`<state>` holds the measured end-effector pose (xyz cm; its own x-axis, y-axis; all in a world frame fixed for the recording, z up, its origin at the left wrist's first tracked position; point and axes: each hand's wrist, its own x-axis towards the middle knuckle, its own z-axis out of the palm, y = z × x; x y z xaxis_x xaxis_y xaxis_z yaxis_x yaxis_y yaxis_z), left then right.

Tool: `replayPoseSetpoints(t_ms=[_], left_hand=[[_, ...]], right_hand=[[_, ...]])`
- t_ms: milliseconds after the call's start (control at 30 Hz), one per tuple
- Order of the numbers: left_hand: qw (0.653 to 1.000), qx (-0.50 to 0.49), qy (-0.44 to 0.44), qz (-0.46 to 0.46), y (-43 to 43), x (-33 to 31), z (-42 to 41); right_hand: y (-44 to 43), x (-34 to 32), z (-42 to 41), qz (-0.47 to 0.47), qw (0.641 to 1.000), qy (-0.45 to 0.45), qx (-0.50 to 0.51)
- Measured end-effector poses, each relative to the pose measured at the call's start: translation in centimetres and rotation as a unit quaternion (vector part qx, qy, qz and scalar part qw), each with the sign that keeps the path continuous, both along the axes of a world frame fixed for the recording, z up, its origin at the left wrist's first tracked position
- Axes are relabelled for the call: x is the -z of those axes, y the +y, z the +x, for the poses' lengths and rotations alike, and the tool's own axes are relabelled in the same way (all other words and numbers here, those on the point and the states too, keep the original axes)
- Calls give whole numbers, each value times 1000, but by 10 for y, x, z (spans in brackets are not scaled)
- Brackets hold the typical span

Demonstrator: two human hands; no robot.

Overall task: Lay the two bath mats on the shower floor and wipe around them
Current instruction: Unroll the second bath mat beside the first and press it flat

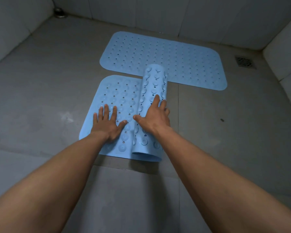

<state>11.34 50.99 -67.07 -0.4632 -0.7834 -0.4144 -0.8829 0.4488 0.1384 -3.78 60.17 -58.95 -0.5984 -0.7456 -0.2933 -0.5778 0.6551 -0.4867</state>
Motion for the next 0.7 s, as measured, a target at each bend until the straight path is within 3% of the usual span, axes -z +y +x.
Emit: replayPoseSetpoints(t_ms=[300, 600, 700], left_hand=[[1000, 14, 3, -19, -13, 1, 6], [998, -43, -26, -37, -5, 1, -10], [996, -18, 20, -82, 10, -3, -33]], right_hand=[[18, 0, -17, -60, 997, -13, 43], [23, 5, -35, 26, 998, 39, 31], [27, 12, -38, 37, 998, 39, -20]])
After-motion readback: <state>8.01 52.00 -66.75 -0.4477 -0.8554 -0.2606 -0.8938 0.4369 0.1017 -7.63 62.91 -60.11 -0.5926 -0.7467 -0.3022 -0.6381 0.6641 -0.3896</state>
